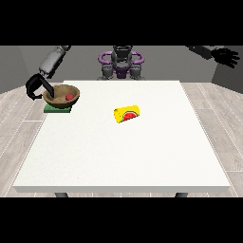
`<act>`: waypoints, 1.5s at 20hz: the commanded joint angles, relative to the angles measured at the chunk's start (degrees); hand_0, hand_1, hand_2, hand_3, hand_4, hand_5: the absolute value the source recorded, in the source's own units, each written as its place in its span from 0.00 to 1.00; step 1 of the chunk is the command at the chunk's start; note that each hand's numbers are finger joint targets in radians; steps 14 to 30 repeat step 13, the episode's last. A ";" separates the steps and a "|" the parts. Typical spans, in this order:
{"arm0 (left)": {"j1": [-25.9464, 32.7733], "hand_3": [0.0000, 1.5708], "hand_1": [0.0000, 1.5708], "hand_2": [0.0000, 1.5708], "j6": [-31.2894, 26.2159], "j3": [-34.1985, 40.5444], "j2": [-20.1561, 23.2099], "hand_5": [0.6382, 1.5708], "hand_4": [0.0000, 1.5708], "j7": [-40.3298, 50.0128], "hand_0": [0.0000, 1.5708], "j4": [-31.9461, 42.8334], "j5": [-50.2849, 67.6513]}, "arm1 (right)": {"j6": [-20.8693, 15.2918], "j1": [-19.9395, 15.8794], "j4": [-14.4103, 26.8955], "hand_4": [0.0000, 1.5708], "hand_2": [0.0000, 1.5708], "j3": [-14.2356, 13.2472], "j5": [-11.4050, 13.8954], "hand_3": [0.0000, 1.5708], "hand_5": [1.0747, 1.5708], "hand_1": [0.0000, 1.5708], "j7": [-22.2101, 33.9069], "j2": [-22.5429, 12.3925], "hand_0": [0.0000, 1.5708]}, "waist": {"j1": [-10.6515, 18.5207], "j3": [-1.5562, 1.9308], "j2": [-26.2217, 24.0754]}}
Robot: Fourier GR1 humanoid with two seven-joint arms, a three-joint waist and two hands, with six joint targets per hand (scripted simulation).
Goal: Pick the cup and pour the ball into the bowl, then pick the bowl and place it on the pad
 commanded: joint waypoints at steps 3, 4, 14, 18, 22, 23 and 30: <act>0.97 0.00 0.00 0.00 -0.18 0.38 0.70 0.98 0.75 -0.60 0.00 0.00 0.19 | 1.63 -1.09 2.90 0.00 0.23 -0.29 -0.79 0.28 0.68 0.00 -1.41 0.43 0.00 | 0.46 0.00 -0.93; 0.90 0.00 0.00 0.00 -1.07 -0.68 0.61 0.98 0.75 -0.90 0.00 2.90 -0.90 | 1.92 -2.44 1.15 0.00 0.12 1.14 -0.08 0.08 0.64 0.00 3.20 -0.15 0.00 | -0.35 -0.04 -2.61; 1.80 0.00 0.00 0.00 10.50 -12.40 -13.37 0.99 0.57 14.00 0.00 -7.36 -5.82 | 9.53 -9.06 -0.86 0.30 0.00 4.55 -0.18 0.00 0.72 0.00 9.60 1.31 0.00 | -3.70 -0.09 -21.18; 1.80 0.00 0.00 0.00 10.50 -12.40 -13.37 0.99 0.57 14.00 0.00 -7.36 -5.82 | 9.53 -9.06 -0.86 0.30 0.00 4.55 -0.18 0.00 0.72 0.00 9.60 1.31 0.00 | -3.70 -0.09 -21.18; 1.80 0.00 0.00 0.00 10.50 -12.40 -13.37 0.99 0.57 14.00 0.00 -7.36 -5.82 | 9.53 -9.06 -0.86 0.30 0.00 4.55 -0.18 0.00 0.72 0.00 9.60 1.31 0.00 | -3.70 -0.09 -21.18; 1.80 0.00 0.00 0.00 10.50 -12.40 -13.37 0.99 0.57 14.00 0.00 -7.36 -5.82 | 9.53 -9.06 -0.86 0.30 0.00 4.55 -0.18 0.00 0.72 0.00 9.60 1.31 0.00 | -3.70 -0.09 -21.18; 1.80 0.00 0.00 0.00 10.50 -12.40 -13.37 0.99 0.57 14.00 0.00 -7.36 -5.82 | 9.53 -9.06 -0.86 0.30 0.00 4.55 -0.18 0.00 0.72 0.00 9.60 1.31 0.00 | -3.70 -0.09 -21.18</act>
